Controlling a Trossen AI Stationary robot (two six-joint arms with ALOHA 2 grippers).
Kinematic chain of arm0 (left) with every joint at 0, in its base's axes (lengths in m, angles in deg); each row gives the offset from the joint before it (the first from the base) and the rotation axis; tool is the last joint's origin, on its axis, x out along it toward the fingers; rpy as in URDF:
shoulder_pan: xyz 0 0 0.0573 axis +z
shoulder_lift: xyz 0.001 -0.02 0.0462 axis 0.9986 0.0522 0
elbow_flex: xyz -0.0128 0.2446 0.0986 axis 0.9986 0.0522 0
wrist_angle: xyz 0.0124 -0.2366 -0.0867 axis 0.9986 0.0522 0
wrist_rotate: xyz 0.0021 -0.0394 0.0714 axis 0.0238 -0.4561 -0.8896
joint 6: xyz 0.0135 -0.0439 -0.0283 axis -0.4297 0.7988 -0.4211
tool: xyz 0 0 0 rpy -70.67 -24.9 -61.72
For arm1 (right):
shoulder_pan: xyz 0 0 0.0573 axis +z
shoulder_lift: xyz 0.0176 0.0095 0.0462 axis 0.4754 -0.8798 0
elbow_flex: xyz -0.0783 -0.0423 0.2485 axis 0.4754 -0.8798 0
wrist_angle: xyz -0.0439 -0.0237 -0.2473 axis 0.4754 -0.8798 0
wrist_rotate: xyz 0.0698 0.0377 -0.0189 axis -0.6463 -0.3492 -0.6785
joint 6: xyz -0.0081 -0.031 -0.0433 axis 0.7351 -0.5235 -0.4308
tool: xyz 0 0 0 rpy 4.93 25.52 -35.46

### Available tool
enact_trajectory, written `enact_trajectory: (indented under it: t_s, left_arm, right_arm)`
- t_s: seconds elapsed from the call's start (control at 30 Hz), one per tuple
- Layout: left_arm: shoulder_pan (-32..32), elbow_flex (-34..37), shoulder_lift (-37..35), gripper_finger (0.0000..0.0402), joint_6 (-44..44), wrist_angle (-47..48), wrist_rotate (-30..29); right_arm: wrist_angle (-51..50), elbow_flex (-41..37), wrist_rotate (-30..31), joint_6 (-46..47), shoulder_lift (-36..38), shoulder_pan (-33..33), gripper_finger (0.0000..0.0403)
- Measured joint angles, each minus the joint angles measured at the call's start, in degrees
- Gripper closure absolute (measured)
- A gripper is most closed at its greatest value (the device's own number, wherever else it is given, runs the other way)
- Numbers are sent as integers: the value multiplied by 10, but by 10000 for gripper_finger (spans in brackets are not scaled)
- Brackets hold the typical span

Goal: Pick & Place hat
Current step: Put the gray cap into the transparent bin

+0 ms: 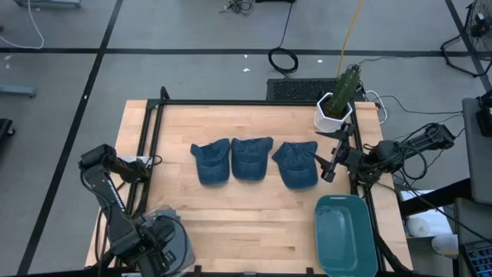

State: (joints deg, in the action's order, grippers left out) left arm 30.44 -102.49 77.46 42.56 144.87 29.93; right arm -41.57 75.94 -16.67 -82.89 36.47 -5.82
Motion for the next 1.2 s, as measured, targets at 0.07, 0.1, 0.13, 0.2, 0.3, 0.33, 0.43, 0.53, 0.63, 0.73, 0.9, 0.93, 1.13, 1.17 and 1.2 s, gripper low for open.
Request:
enact_trajectory:
  t_s: [0.07, 0.1, 0.13, 0.2, 0.3, 0.33, 0.43, 0.53, 0.63, 0.73, 0.9, 0.93, 1.13, 1.17, 1.2]
  left_arm:
    - [3, 0, -1, 360, 8, 0, 0]
    - [4, -2, -2, 352, 14, 1, -1]
    - [5, -5, -3, 343, 19, 0, -4]
    - [11, -14, -5, 324, 16, -2, -13]
    - [13, -29, -8, 293, -16, -13, -30]
    - [14, -36, -10, 283, -25, -14, -32]
    - [17, -52, -22, 258, -20, -4, -33]
    - [21, -58, -37, 241, 4, -6, -46]
    - [22, -58, -43, 233, 4, -2, -83]
    - [22, -36, -43, 235, 0, -25, -102]
    - [27, 31, -42, 275, 45, -117, -51]
    - [28, 44, -42, 287, 48, -130, -44]
    - [29, 102, -42, 349, 50, -179, -36]
    - [29, 111, -42, 357, 50, -194, -30]
    - [29, 118, -43, 365, 51, -204, -22]
  right_arm:
    - [0, 0, 0, 0, 0, 0, 124]
    - [0, 0, 0, 0, 0, 0, 124]
    - [0, 0, 0, 0, 0, 0, 124]
    - [0, 0, 0, 0, 0, 0, 124]
    - [0, 0, 0, 0, 0, 0, 124]
    - [0, 0, 0, 0, 0, 0, 124]
    - [0, 0, 0, 0, 0, 0, 124]
    - [0, 0, 0, 0, 0, 0, 124]
    - [0, 0, 0, 0, 0, 0, 124]
    - [0, 0, 0, 0, 0, 0, 124]
    - [0, 0, 0, 0, 0, 0, 124]
    - [0, 0, 0, 0, 0, 0, 124]
    - [0, 0, 0, 0, 0, 0, 124]
    - [0, 0, 0, 0, 0, 0, 124]
    - [0, 0, 0, 0, 0, 0, 124]
